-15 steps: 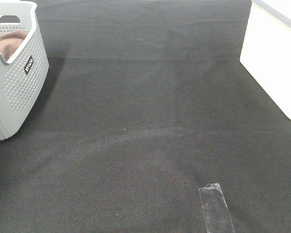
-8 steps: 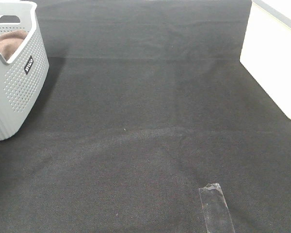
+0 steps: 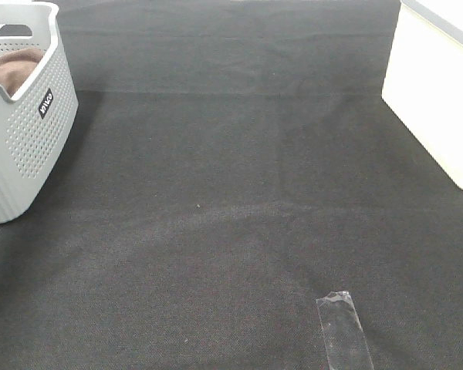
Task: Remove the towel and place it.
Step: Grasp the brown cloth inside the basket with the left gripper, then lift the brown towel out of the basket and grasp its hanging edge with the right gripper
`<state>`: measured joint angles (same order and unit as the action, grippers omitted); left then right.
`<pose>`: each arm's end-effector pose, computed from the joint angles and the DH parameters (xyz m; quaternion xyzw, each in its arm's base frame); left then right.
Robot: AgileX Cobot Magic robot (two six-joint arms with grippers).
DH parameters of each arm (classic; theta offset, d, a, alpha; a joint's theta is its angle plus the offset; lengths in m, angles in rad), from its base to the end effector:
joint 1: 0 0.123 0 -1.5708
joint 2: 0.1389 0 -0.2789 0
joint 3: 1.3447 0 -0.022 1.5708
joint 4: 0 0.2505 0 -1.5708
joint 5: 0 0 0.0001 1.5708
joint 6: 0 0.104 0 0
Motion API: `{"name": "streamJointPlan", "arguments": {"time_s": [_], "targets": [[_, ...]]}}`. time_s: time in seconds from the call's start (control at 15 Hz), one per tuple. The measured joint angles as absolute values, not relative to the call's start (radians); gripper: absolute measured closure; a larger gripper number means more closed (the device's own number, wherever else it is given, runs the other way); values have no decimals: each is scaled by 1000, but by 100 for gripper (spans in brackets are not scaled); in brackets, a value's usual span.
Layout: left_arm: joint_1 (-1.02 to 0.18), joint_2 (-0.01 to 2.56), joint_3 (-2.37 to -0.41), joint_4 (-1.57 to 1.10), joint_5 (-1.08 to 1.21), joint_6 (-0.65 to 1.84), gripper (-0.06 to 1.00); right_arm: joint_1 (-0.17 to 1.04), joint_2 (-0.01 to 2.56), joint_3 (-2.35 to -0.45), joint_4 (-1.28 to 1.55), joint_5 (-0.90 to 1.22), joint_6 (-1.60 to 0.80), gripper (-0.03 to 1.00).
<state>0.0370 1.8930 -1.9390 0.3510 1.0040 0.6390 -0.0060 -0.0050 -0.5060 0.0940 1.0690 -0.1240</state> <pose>0.4342 0.0463 0.3535 0.3101 0.8722 0.2728 0.2620 0.0107 0.0085 0.2726 -0.0525 0.8500 0.0129 0.5241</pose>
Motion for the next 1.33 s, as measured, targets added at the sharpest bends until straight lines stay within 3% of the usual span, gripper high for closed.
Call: {"name": "streamJointPlan", "arguments": {"time_s": [0.73, 1.07, 1.33], "targets": [[-230, 1584, -1951, 386, 1009, 551, 94, -6, 42, -516, 242, 974, -207, 20], [-389, 1560, -2023, 389, 1018, 515, 94, -6, 325, -516, 652, 766, -674, 20], [-577, 1560, -2028, 389, 1013, 496, 94, -6, 645, -517, 1065, 744, -1190, 20]]}}
